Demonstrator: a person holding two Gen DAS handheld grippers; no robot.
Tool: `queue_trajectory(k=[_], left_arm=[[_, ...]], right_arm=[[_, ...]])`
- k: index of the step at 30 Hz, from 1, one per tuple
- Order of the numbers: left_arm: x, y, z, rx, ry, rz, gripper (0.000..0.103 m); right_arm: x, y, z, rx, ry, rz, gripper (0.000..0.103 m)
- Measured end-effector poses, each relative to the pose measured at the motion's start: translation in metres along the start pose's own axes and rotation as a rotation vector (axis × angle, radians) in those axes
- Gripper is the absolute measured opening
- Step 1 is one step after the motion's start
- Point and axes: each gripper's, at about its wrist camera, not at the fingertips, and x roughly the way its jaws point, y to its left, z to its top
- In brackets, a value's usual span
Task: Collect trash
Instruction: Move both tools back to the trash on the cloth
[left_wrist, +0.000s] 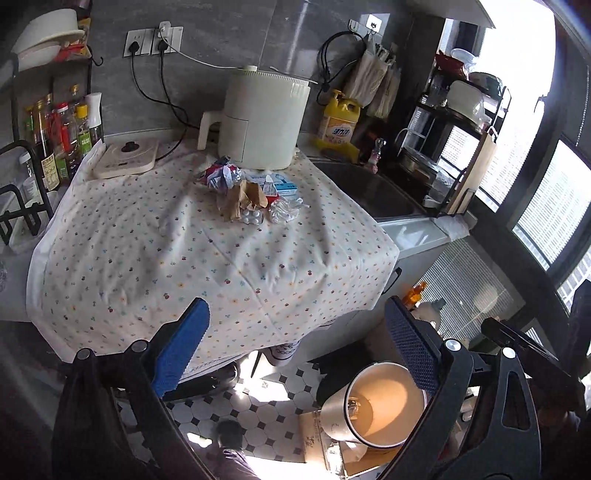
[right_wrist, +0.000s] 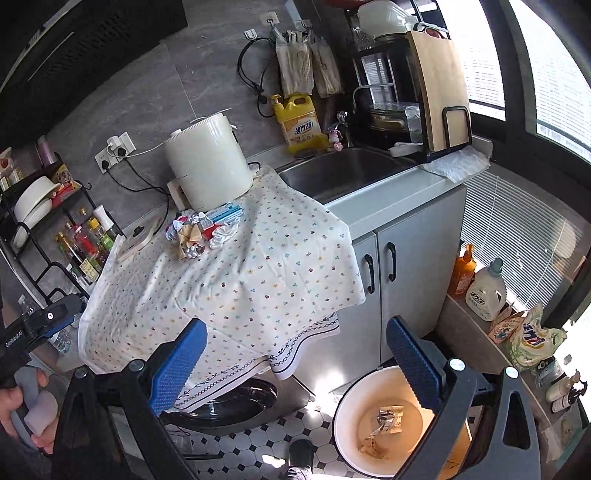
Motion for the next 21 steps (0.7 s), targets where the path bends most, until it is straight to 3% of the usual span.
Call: queue_trajectory(k=[5,13,16,21], left_arm=[[0.032,0.037,0.029,-0.048,-0.004,-0.016,0.094],[0.097,0.092,0.071,-0.091,0.020,-0.041,0.087],[0.125,0.112,0.086,-0.112,0.042,-0.050,0.078],[0.165,0.135,0.112,-0.098,0.061,-0.071,0.077]], right_arm=[[0.036,0.033,0.020,-0.039,0.002,0.030,0.095],[0.084,0.060,0.042,-0.055,0.029,0.001,0.095],[0.103,0.069,0.048,-0.063,0.043,-0.013,0.095],[0.128,0.087,0.059,-0.056,0.036,-0.026,0.095]])
